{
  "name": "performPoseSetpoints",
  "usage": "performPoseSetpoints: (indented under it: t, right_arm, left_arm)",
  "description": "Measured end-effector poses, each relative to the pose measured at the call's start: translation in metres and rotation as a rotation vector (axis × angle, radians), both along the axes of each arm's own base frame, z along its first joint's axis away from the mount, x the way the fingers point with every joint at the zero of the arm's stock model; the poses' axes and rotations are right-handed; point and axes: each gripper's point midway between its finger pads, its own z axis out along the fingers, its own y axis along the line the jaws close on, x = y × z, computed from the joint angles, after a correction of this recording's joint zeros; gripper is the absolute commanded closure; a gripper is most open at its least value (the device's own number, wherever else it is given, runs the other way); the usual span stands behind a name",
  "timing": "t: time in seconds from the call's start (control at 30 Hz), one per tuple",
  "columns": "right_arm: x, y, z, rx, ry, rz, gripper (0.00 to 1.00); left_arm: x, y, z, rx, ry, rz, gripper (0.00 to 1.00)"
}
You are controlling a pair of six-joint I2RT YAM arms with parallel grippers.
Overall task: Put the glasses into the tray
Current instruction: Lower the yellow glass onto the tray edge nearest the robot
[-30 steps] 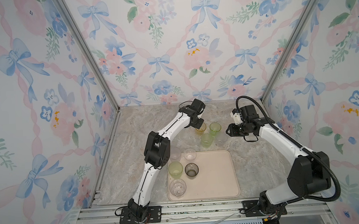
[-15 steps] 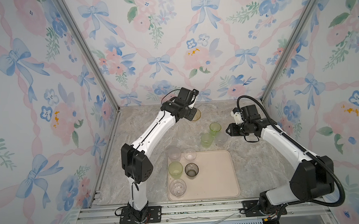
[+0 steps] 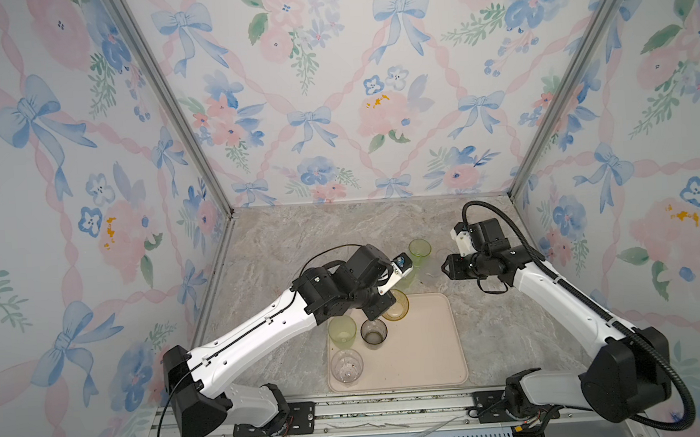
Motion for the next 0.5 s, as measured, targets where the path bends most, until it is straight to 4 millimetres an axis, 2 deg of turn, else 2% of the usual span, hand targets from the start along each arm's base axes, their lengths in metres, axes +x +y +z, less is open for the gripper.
performPoseSetpoints:
  t: [0.13,0.23,0.37,0.5]
  right_arm:
    - [-0.01,-0.002,-0.002,-0.01,0.0,-0.008,0.59]
    - [-0.014,-0.003,0.001,-0.008,-0.009,-0.011,0.59]
    - [-0.017,-0.002,0.006,-0.009,-0.028,-0.012,0.59]
    - [-0.021,-0.003,0.005,-0.011,-0.028,-0.014,0.59]
  left_arm:
    - [-0.045,-0.018,-0.021,0.037,0.045,-0.119,1.0]
    - [-0.065,-0.029,-0.035,0.069,0.072,-0.165,1.0]
    - [-0.076,-0.034,-0.065,0.137,0.108,-0.172,1.0]
    - [-0.073,-0.019,-0.105,0.245,0.134,-0.117,1.0]
